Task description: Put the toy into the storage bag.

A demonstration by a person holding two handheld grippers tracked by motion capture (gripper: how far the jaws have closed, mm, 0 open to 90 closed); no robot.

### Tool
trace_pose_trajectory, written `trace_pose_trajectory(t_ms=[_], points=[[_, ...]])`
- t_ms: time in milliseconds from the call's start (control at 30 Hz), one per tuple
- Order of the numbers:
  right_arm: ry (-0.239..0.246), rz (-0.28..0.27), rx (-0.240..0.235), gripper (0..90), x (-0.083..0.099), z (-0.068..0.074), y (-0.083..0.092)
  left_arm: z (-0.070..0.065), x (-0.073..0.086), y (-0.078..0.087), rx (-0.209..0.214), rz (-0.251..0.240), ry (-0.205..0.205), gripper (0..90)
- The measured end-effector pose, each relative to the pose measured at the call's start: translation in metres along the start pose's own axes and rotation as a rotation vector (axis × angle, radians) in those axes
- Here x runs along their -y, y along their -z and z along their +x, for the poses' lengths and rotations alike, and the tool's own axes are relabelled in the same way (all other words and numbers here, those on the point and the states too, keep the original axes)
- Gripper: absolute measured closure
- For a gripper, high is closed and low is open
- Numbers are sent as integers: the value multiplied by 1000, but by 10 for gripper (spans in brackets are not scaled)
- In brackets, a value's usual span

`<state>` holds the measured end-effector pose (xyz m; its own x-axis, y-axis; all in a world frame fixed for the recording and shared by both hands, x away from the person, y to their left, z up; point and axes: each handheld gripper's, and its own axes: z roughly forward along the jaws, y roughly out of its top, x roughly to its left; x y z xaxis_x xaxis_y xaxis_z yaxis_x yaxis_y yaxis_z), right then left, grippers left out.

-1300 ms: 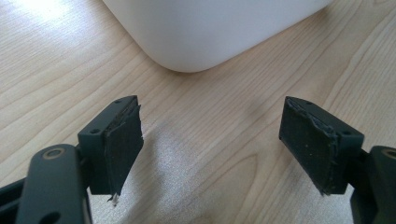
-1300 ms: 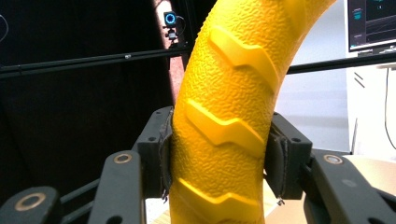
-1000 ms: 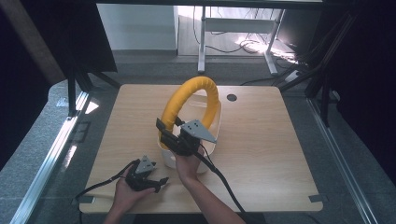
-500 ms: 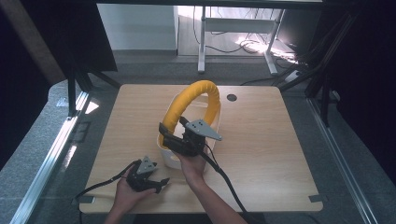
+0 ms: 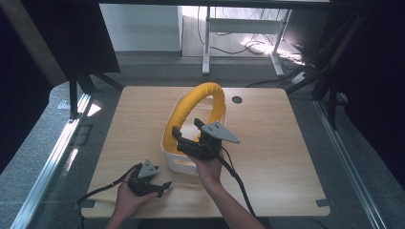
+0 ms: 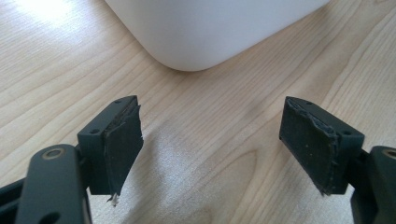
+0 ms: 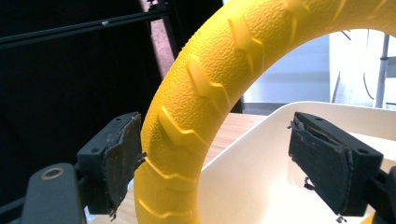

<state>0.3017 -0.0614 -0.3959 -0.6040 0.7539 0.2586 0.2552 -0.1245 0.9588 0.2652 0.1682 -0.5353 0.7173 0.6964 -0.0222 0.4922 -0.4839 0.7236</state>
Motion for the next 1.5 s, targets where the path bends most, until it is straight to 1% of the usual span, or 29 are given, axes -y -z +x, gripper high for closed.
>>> trace_pose_trajectory(t_ms=[67, 100, 167, 233, 267, 400, 467, 500, 567, 600, 633, 800, 900, 933, 1033, 1067, 1100, 1167, 1200, 1233, 1267, 1300, 1333, 1433, 1467, 1500], points=[[-10, 7, -29, 172, -1, -3, 5, 0, 0, 0, -4, 0, 1, 212], [-8, 12, -32, 171, -1, -4, 7, 0, 0, 0, -4, -1, 0, 212], [10, 17, -19, 170, 0, -8, 14, -1, 1, 0, -1, 4, -9, 212], [5, 18, -22, 170, -1, -12, 19, -1, 1, 1, 1, 4, -11, 212], [5, 18, -22, 170, -1, -12, 19, -1, 1, 1, 1, 4, -11, 212], [34, 6, -13, 180, -3, -21, 36, 0, 0, 2, -2, -5, -9, 212], [40, 9, -13, 186, -4, -27, 43, 0, 0, 2, -4, 0, -11, 212], [54, 8, -5, 194, -3, -34, 50, -1, 0, 2, -5, 1, -11, 212], [58, 12, 0, 199, -2, -41, 55, -1, 0, 2, -5, 2, -11, 212], [58, 12, 0, 199, -2, -41, 55, -1, 0, 2, -5, 2, -11, 212], [62, 19, 3, 214, -1, -51, 61, -1, 0, 1, -7, 3, -11, 212], [79, 24, 33, 233, 3, -70, 72, -1, 1, 0, -8, 8, -8, 212], [81, 24, 44, 239, 5, -76, 77, -1, 1, 0, -7, 7, -4, 212], [93, 23, 59, 250, 7, -83, 80, -1, 1, 0, -8, 8, -8, 212], [85, 35, 75, 261, 10, -92, 83, -1, 1, 0, -9, 11, -10, 212], [88, 36, 81, 267, 11, -96, 84, -1, 1, 0, -9, 12, -12, 212], [81, 39, 87, 273, 13, -99, 85, -1, 1, 0, -11, 12, -12, 212], [74, 40, 109, 282, 16, -107, 87, -1, 1, 0, -12, 12, -11, 212], [74, 40, 109, 282, 16, -107, 87, -1, 1, 0, -12, 12, -11, 212], [63, 39, 127, 295, 19, -116, 91, -1, 2, -1, -12, 11, -10, 212], [63, 39, 127, 295, 19, -116, 91, -1, 2, -1, -12, 11, -10, 212], [58, 37, 134, 300, 20, -120, 93, -1, 2, -1, -14, 14, -10, 212], [48, 33, 151, 310, 23, -126, 97, -1, 2, -1, -13, 15, -7, 212], [42, 23, 170, 312, 27, -133, 102, -2, 2, -2, -14, 16, -6, 212], [42, 23, 170, 312, 27, -133, 102, -2, 2, -2, -14, 16, -6, 213], [40, 17, 171, 312, 29, -136, 106, -2, 2, -2, -13, 16, -4, 212]])
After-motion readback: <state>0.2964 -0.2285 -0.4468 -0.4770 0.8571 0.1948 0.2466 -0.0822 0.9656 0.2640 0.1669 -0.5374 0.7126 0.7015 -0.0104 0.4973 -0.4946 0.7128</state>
